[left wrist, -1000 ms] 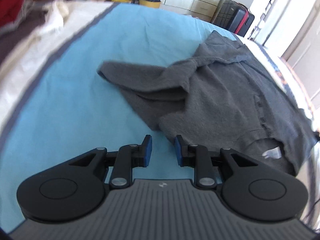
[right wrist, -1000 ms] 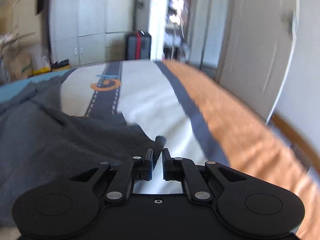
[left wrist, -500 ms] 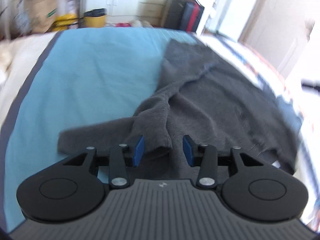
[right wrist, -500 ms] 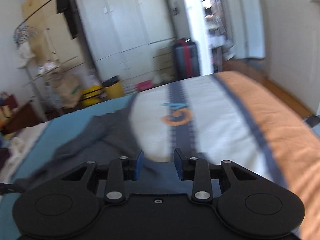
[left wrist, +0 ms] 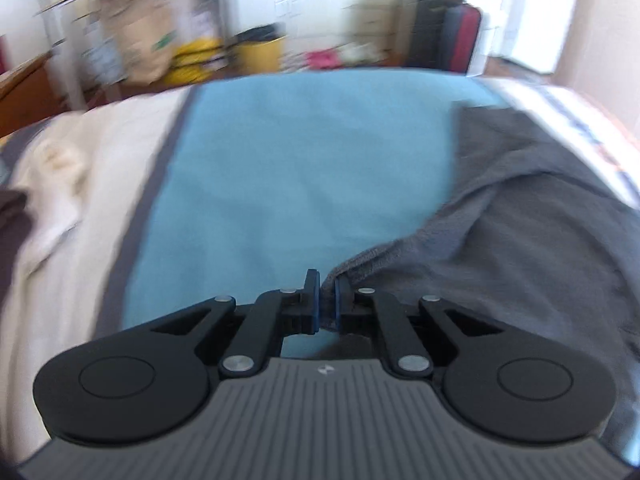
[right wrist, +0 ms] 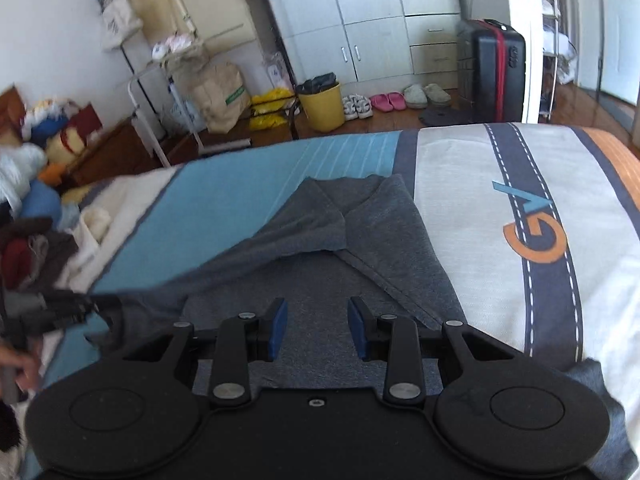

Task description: Fold clothes

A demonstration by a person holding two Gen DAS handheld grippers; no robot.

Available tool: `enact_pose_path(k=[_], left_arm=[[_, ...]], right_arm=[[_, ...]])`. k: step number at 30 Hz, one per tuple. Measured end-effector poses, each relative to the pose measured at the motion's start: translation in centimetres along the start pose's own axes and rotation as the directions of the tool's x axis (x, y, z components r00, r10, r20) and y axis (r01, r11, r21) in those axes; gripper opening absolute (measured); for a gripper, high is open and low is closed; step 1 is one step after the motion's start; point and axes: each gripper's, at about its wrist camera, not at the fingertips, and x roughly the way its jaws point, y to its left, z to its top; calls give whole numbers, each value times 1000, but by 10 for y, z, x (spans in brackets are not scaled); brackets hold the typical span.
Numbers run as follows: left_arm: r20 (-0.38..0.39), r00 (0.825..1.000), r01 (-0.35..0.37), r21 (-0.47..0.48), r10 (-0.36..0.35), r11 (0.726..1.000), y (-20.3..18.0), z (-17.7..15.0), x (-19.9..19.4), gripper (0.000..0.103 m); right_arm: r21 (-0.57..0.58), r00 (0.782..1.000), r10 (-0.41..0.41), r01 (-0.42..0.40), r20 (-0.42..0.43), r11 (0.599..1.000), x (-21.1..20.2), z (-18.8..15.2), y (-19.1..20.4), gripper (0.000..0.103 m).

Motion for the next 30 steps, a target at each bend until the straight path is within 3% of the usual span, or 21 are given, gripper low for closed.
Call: enact_pose_path(k=[1,6,9,11,12,14,16,18,21,25,28,30], left_arm=[[-19,999,-47,-1,47,999,2,1,7,7],[-48,994,-90,70,94,993,-1,7,19,7],[-31,990,-127,206,136,970,-15,13,14,15],[4,988,-152,243,155,958,-13,17,7,26],[12,990,-139,224,140,965,-6,21,1,27],[44,999,-33,21,32,999,26,33,-11,26],[77,996,54,-147,-43,988,55,36,-17,22],[77,993,102,-106,-94,989,51,43,-12,22],[50,981,185,36,-186,982,10,55,0,24],[-2,947,317,196,-323,928,-60,70,23,34],[-28,942,328,303,-335,895,-106,73,47,43],[4,964,242,393,-265,887,-133,69,60,44]], right_arm=[[-25,1000,-15,15,-12,1000,4,1,3,38],[-150,994,-92,84,-50,985,15,5,8,38],[-199,991,-121,108,-54,974,19,12,2,38],[-213,990,-130,115,-55,970,24,17,-4,38],[-206,990,-127,113,-57,972,27,20,-8,38],[-180,991,-118,105,-63,978,35,25,-16,38],[-133,994,-87,78,-63,988,45,30,-20,38],[-80,997,-51,46,-61,996,55,35,-25,38],[-159,995,-58,44,-84,986,71,39,-14,38],[-258,992,-68,39,-105,965,92,42,-1,38],[-303,990,-86,49,-110,952,110,42,6,38],[-356,984,-130,80,-119,931,122,40,12,38]])
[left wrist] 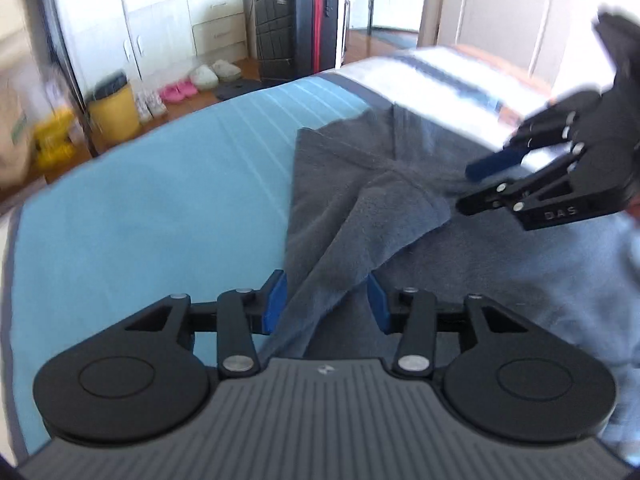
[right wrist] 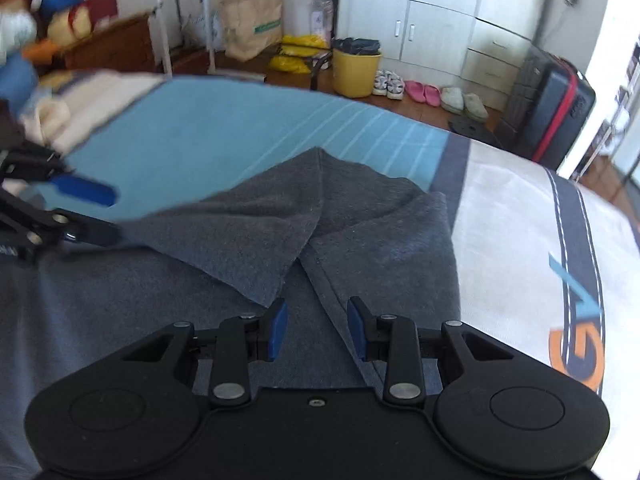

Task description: Fold clothes

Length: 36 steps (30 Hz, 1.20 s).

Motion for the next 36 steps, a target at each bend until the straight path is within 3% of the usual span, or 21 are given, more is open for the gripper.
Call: enact_pose_path(k=[2,4,5,7,8,11,13,14,15,17,18,19,20,21,22,25,29,31,33,36], left_arm=[[35,997,-72,83,70,994,-22,0,9,54],[42,993,-114,110,110,987,-34,1,17,54],[27,993,-116,94,114,989,-34,3,21,50],[-54,993,-102,32,104,994,-22,13,32,28],[-71,995,-69,-10,68,998,-15,15,34,26],[-69,997,-42,-14,41,999,-9,20,34,24],[-48,999,-19,0,19,1000,-10,21,36,30],[-37,999,-8,8,8,1000,-10,21,36,44],[-27,1000,4,16,-3,1000,-11,21,37,49],[-7,997,75,45,-75,996,-20,18,42,52],[4,999,49,60,-49,997,-25,18,44,52],[16,1000,18,76,-19,997,-30,17,45,48],[28,1000,-13,90,11,996,-35,17,46,25],[28,999,-38,65,36,997,-30,20,44,11],[26,998,-62,37,61,997,-24,24,43,7],[74,992,-103,-53,107,993,2,35,27,7],[162,974,-123,-202,157,972,49,46,6,7],[162,971,-124,-293,177,948,73,46,10,7],[137,968,-175,-240,212,955,77,40,20,7],[141,951,-259,-126,276,958,68,26,23,11]], right_arm=[[-50,998,-52,51,-26,997,6,0,6,38],[-86,998,-64,62,-27,994,5,-2,9,39],[-102,998,-57,54,-26,993,3,-3,9,41],[-122,998,-56,51,-32,991,0,-3,8,43],[-127,998,-52,47,-34,991,-1,-3,7,43],[-143,1000,-6,3,-17,990,-6,-6,5,42],[-174,999,-47,47,4,984,-8,-8,7,42],[-183,998,-67,69,18,981,-8,-8,8,42],[-181,997,-78,82,27,980,-7,-8,7,42],[-173,997,-79,81,18,982,1,-4,4,42],[-176,997,-73,73,10,982,6,-2,4,42],[-184,997,-73,75,15,980,10,-1,4,42],[-193,997,-78,81,27,978,14,0,3,41],[-196,996,-80,86,40,977,15,3,2,17],[-191,993,-98,108,58,976,15,6,0,1],[-103,953,-211,238,217,966,-9,11,-16,2],[19,912,-349,353,216,935,-21,10,-58,2],[79,889,-417,409,189,909,-22,6,-78,2],[133,865,-477,460,158,878,-20,1,-94,2],[211,854,-477,437,210,875,-30,-4,-99,2]])
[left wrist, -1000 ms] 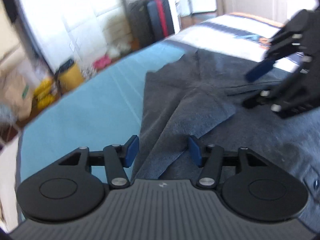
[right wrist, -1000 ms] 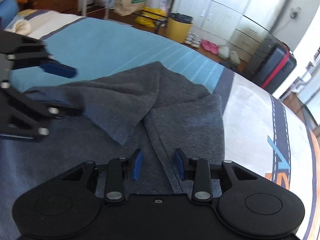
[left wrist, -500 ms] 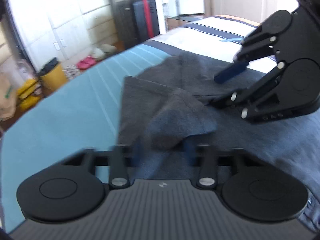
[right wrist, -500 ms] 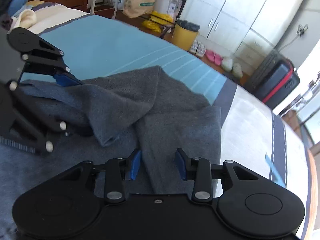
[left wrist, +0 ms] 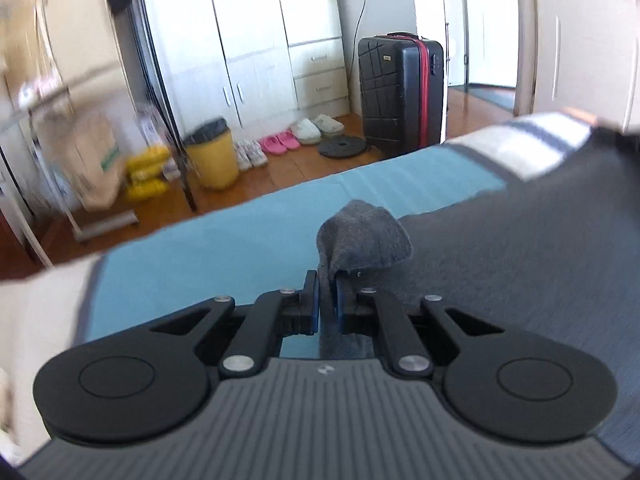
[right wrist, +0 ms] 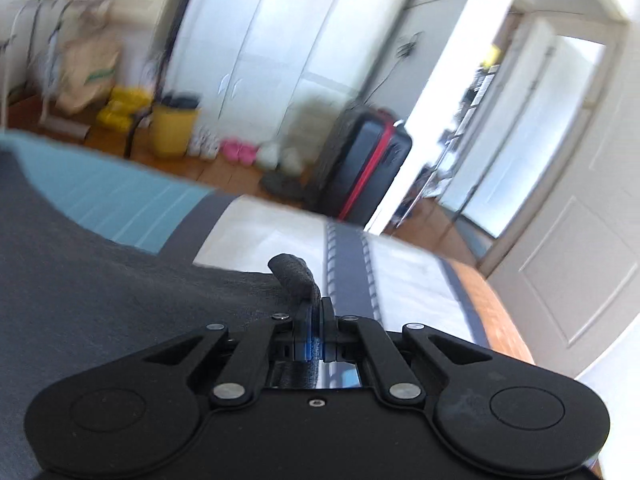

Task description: Fold clothes

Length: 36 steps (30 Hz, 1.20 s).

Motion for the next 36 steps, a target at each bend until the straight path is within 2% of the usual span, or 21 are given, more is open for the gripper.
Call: enact_pose_path(k=[1,4,5,6,8,9,10,12,14,15,18,19,22,24,26,27,29,30,31,34,36], left_arm=[[-4,1000,-16,9,16,1000,2,-4,-4,15],[-50,995,-88,-24,87,996,17,-13,-18,34],[-66,992,-112,-34,110,993,22,-16,-23,35],[-81,992,-103,-55,98,993,30,-20,-31,35],[-108,994,-32,-90,23,995,45,-29,-51,35],[-116,993,0,-110,-13,994,53,-37,-63,35],[-116,993,16,-138,-32,990,60,-45,-75,35],[-129,989,41,-201,-68,979,75,-67,-101,35],[-153,985,41,-268,-85,962,86,-89,-125,41],[-162,983,32,-296,-83,955,91,-100,-134,41],[-190,979,0,-374,-76,928,104,-136,-160,41],[-194,975,14,-424,-106,906,109,-149,-165,42],[-194,960,55,-574,-202,817,123,-187,-180,43],[-164,943,106,-678,-290,727,133,-206,-182,44],[-96,924,197,-711,-371,675,134,-216,-181,58],[-90,913,221,-713,-399,665,133,-218,-178,59],[-86,914,219,-720,-398,659,128,-219,-175,60],[-84,914,218,-723,-396,655,126,-219,-174,62],[-82,915,216,-727,-394,652,123,-220,-173,64],[-42,940,180,-781,-337,598,117,-221,-166,68],[-35,956,160,-769,-291,618,106,-217,-161,65]], right_arm=[[3,1000,0,0,8,1000,-1,0,0,2],[-68,993,-63,57,-96,996,12,-4,9,5],[-74,987,-114,106,-116,992,11,-5,12,21],[-75,978,-169,161,-125,984,8,-6,15,41],[-61,964,-258,255,-62,965,-11,-7,24,59],[-56,961,-278,277,-13,959,-27,-6,31,62],[-39,966,-259,260,17,965,-43,-6,38,63],[9,984,-169,169,55,986,-78,-5,51,65],[54,998,-6,2,59,999,-103,-3,67,65],[73,995,77,-81,56,994,-117,-3,76,65],[119,960,277,-279,33,953,-147,-9,99,65],[132,943,333,-332,20,934,-153,-11,106,65],[162,896,444,-436,-16,885,-171,-26,118,66],[181,872,489,-475,-36,861,-177,-38,118,66],[201,849,526,-506,-59,839,-183,-53,116,66],[210,838,541,-517,-74,830,-189,-63,114,66],[221,815,571,-541,-100,812,-201,-85,108,66],[214,811,575,-545,-110,810,-213,-98,106,66],[204,827,550,-522,-119,828,-221,-108,103,66],[168,889,437,-414,-136,895,-237,-134,94,67],[164,912,377,-352,-159,922,-236,-144,86,67]])
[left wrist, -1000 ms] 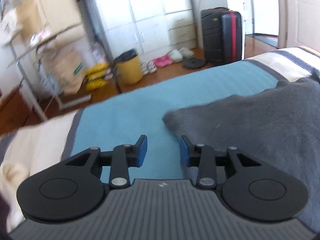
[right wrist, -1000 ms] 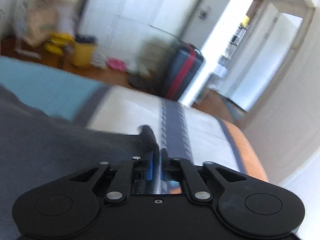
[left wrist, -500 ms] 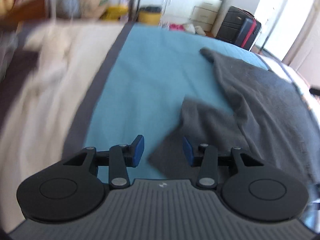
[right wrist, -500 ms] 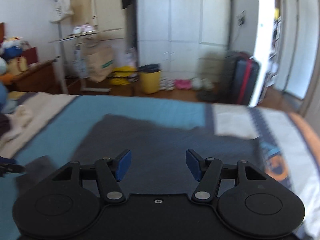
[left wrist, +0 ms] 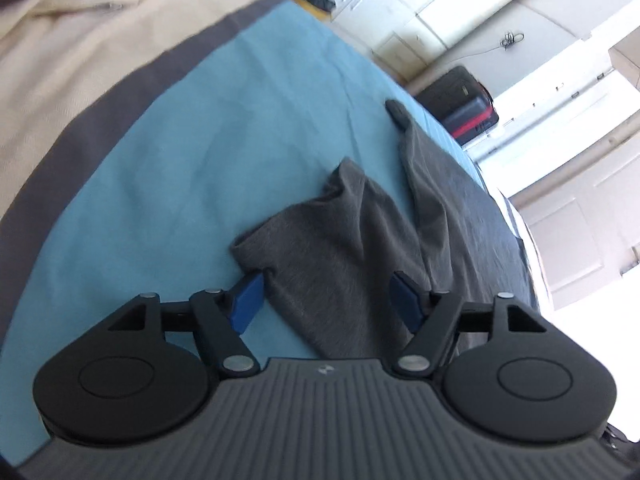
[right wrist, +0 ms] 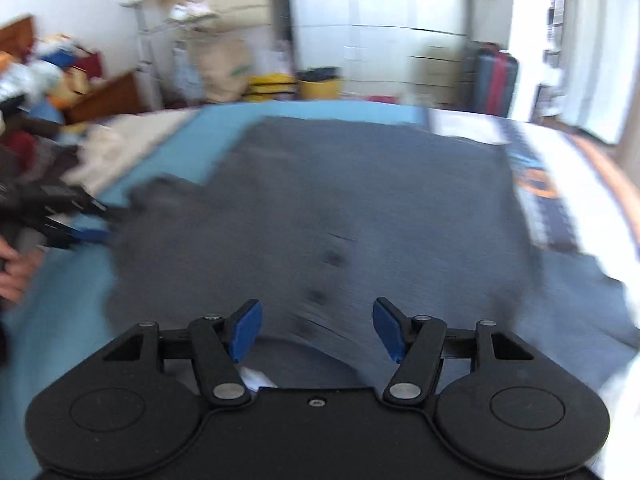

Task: Fold clothes
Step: 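Lay the sleeve down and regrasp the shirt body with the left gripper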

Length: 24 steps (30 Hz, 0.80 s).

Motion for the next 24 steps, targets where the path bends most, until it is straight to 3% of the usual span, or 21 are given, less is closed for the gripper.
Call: enact_pose_path(k=[1,2,3,6,8,10,15,20,22,24], left_arm=[[11,999,-46,56,45,997,-9,-1,3,40],[25,993,-121,127,119,985,-18,-3,5,0],[45,980,-197,197,192,960,-27,-6,7,2],[147,976,-181,139,161,973,-30,-6,-21,2],[256,948,-227,122,191,966,-32,-4,-51,2],[304,922,-293,141,240,946,-33,-4,-65,2],[131,939,-330,86,318,940,-8,-17,-31,2],[104,915,-403,225,389,887,-32,-19,-26,7],[76,923,-384,204,376,900,-32,-21,-32,14],[31,950,-311,141,310,940,-25,-17,-32,23]], right_arm=[[12,1000,-22,22,-6,1000,0,-2,-5,67],[27,999,-32,32,-7,999,-2,-3,-9,67],[42,999,-38,38,-6,998,-4,-3,-13,67],[99,1000,-20,19,4,995,-14,-9,-25,67],[118,1000,-4,6,-11,993,-15,-15,-30,67],[128,999,-8,12,-38,992,-13,-24,-34,67],[165,994,-29,46,-103,985,-8,-52,-43,67],[295,991,57,-18,-122,955,-9,-68,-67,67],[349,985,101,-48,-136,936,-8,-73,-76,67],[386,983,131,-71,-132,920,-8,-76,-84,67]])
